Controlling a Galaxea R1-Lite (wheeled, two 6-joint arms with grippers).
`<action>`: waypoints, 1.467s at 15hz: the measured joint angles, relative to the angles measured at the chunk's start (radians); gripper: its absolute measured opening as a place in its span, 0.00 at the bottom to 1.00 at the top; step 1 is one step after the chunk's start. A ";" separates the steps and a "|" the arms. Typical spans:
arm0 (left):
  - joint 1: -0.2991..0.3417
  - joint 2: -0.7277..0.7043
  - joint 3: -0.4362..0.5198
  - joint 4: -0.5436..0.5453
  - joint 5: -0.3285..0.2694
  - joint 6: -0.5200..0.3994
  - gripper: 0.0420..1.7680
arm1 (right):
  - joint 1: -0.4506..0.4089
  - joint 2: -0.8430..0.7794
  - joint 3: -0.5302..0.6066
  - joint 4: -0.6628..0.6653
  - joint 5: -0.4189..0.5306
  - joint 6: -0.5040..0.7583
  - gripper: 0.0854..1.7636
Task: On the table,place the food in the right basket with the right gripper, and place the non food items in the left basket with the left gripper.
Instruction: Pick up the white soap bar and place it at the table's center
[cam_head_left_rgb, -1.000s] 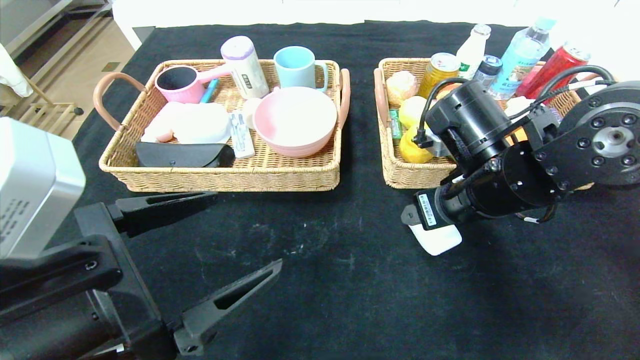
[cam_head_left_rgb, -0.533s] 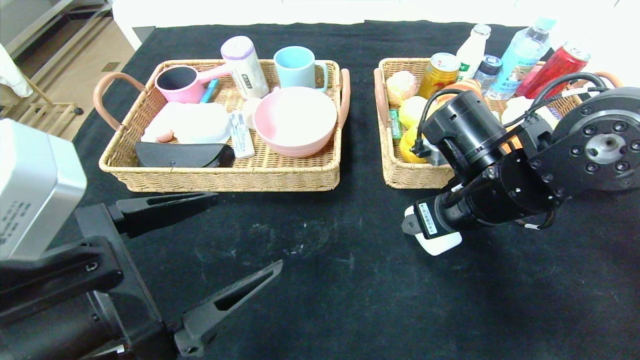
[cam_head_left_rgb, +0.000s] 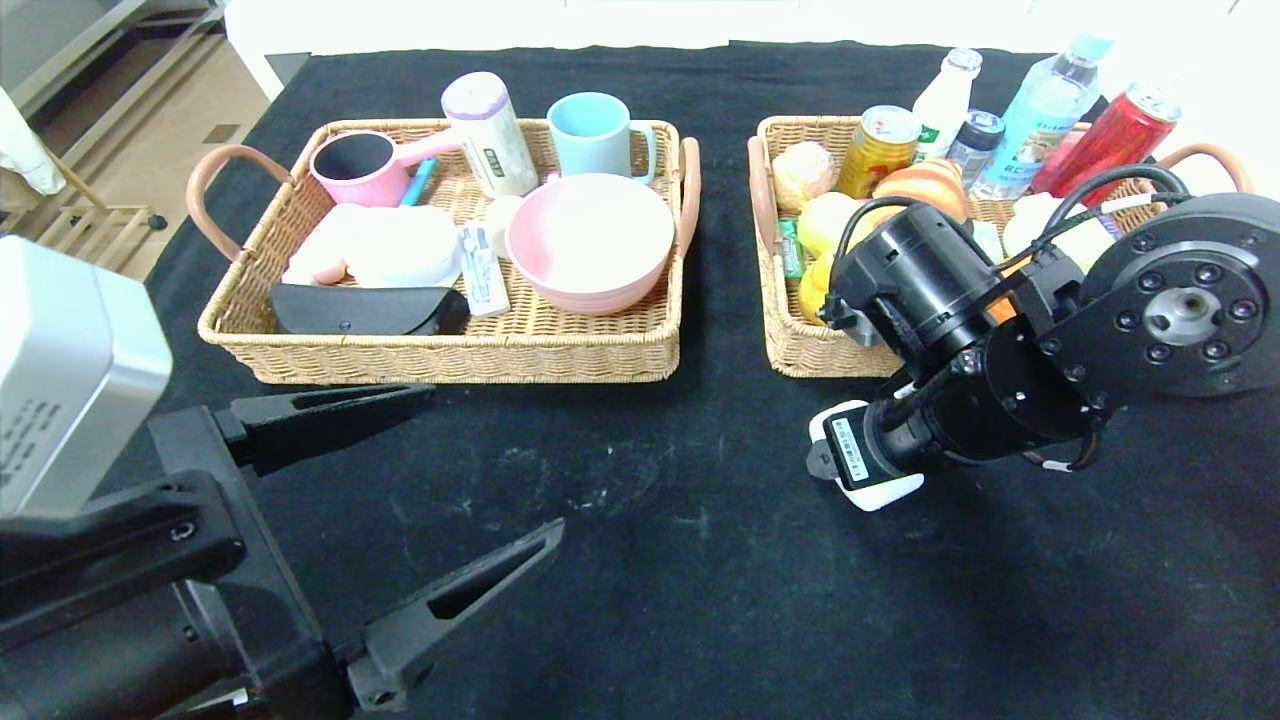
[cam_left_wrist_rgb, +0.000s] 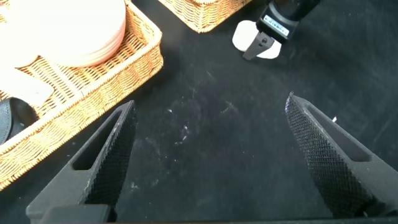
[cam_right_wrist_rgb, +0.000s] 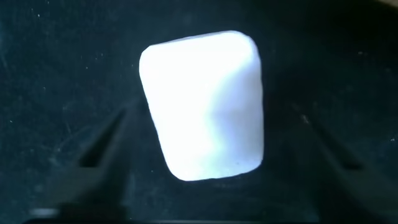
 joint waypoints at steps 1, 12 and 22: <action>0.000 -0.001 0.000 0.000 0.000 0.000 0.97 | 0.001 0.003 0.000 -0.002 0.001 0.000 0.75; 0.000 -0.002 0.002 0.000 0.001 0.002 0.97 | 0.003 0.010 0.029 -0.010 -0.004 0.003 0.57; 0.000 0.000 0.004 0.000 0.001 0.006 0.97 | 0.020 -0.022 0.039 0.008 -0.010 0.020 0.57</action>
